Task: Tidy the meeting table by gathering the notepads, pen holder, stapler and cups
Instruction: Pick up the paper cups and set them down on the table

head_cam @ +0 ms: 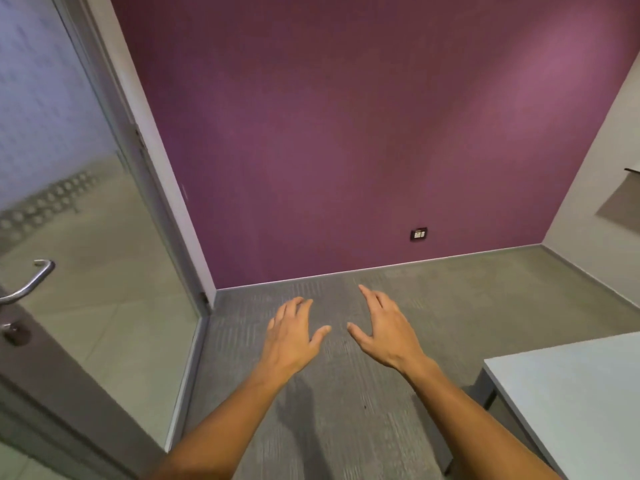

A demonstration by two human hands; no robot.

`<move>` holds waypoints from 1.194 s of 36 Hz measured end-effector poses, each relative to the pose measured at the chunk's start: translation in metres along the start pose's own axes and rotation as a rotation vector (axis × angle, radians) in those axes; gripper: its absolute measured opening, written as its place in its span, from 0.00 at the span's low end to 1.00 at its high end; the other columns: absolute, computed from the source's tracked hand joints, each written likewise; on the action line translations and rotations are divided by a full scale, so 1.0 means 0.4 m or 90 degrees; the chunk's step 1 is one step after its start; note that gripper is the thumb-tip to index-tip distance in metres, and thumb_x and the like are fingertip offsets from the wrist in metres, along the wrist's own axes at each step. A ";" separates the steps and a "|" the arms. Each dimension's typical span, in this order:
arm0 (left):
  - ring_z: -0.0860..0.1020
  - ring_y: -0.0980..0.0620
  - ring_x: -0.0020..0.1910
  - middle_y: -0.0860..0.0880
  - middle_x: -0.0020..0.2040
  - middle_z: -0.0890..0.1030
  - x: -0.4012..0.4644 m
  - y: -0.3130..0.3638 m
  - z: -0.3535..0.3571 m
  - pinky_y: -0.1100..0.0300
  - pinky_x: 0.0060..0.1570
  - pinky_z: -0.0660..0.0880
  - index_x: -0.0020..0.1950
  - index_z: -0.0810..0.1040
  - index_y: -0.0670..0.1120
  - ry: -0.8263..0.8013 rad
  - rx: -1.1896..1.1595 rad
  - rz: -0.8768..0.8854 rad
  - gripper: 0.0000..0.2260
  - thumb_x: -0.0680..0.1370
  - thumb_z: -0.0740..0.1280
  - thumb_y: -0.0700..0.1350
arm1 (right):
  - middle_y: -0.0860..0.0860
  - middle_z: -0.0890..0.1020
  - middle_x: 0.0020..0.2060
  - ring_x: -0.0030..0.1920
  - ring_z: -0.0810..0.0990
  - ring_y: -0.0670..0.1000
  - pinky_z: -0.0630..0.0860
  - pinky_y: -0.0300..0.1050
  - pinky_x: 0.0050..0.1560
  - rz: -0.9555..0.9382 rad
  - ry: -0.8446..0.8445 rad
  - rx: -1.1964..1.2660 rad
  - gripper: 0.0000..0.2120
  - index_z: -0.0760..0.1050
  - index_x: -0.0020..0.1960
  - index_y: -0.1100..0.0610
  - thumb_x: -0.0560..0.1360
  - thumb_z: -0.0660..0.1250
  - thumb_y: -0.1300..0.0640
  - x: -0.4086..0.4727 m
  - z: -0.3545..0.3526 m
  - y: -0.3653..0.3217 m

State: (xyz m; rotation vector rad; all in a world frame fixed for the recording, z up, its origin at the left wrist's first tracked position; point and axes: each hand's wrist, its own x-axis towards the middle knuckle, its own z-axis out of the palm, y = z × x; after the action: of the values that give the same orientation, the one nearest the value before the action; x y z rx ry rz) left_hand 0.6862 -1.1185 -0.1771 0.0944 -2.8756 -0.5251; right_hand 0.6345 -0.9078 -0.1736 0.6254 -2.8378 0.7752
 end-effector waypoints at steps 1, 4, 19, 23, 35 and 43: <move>0.61 0.49 0.77 0.49 0.77 0.65 0.036 0.006 0.007 0.48 0.73 0.63 0.78 0.62 0.49 0.000 0.006 0.001 0.32 0.79 0.59 0.65 | 0.51 0.68 0.73 0.72 0.69 0.53 0.72 0.52 0.69 -0.003 0.001 -0.002 0.40 0.53 0.81 0.49 0.75 0.60 0.34 0.034 -0.004 0.016; 0.60 0.48 0.78 0.48 0.78 0.63 0.157 0.026 0.028 0.47 0.75 0.61 0.79 0.60 0.49 0.004 0.007 -0.004 0.33 0.79 0.57 0.66 | 0.51 0.68 0.73 0.72 0.68 0.53 0.72 0.52 0.69 -0.014 0.008 -0.019 0.40 0.52 0.81 0.49 0.76 0.59 0.34 0.151 -0.019 0.070; 0.60 0.45 0.78 0.45 0.78 0.63 0.804 -0.012 0.176 0.45 0.75 0.62 0.81 0.54 0.48 -0.019 -0.015 0.064 0.39 0.78 0.59 0.68 | 0.53 0.67 0.74 0.73 0.68 0.55 0.71 0.56 0.69 0.085 0.043 -0.045 0.41 0.53 0.82 0.51 0.76 0.62 0.35 0.659 0.024 0.336; 0.60 0.45 0.78 0.45 0.78 0.63 0.982 -0.021 0.224 0.45 0.75 0.62 0.81 0.55 0.49 -0.043 -0.031 0.105 0.38 0.78 0.59 0.67 | 0.54 0.67 0.75 0.73 0.67 0.55 0.71 0.56 0.70 0.129 0.070 -0.050 0.41 0.52 0.82 0.51 0.76 0.62 0.35 0.797 0.040 0.393; 0.59 0.44 0.78 0.45 0.79 0.62 1.431 0.083 0.322 0.44 0.75 0.62 0.81 0.52 0.47 -0.107 -0.031 0.270 0.39 0.78 0.57 0.69 | 0.53 0.69 0.72 0.71 0.68 0.55 0.70 0.54 0.69 0.260 0.160 -0.080 0.41 0.54 0.80 0.51 0.75 0.61 0.33 1.078 0.009 0.563; 0.58 0.44 0.79 0.44 0.80 0.61 1.636 0.294 0.452 0.42 0.75 0.62 0.82 0.50 0.47 -0.140 -0.064 0.331 0.41 0.77 0.55 0.70 | 0.54 0.68 0.73 0.71 0.68 0.56 0.70 0.57 0.69 0.324 0.190 -0.100 0.40 0.55 0.80 0.52 0.75 0.60 0.34 1.155 -0.078 0.795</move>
State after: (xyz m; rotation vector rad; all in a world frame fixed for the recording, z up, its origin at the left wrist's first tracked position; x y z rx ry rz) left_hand 0.0052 -1.0132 -0.1695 -0.7460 -2.8981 -0.5965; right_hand 0.0818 -0.8079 -0.1843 -0.2322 -2.7514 0.6296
